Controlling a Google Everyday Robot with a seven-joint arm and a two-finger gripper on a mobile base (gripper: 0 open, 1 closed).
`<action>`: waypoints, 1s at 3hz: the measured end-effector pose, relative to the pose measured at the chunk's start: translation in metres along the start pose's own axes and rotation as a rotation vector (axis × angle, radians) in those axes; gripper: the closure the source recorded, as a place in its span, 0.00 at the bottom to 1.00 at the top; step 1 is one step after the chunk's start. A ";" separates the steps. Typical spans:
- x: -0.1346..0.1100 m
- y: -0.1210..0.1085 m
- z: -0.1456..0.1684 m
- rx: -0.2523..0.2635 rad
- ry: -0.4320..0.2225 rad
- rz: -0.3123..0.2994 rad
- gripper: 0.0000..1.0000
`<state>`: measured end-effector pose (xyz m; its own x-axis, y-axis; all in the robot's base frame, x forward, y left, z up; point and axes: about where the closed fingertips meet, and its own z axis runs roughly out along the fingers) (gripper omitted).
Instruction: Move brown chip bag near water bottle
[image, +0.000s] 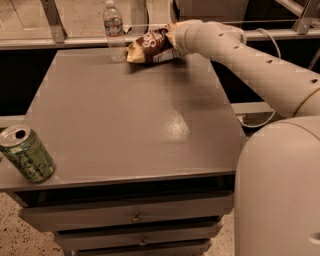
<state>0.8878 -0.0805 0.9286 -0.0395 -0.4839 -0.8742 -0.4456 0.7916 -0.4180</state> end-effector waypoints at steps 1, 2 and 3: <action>0.002 0.003 -0.004 -0.011 -0.001 0.004 0.12; 0.010 0.002 -0.013 -0.038 -0.006 0.019 0.00; 0.018 -0.010 -0.034 -0.084 -0.052 0.048 0.00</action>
Offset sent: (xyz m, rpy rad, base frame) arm -0.0219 -0.0160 -0.0015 0.0257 0.0168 0.0412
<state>0.8608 -0.1093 0.9257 -0.0174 -0.4244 -0.9053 -0.5179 0.7784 -0.3549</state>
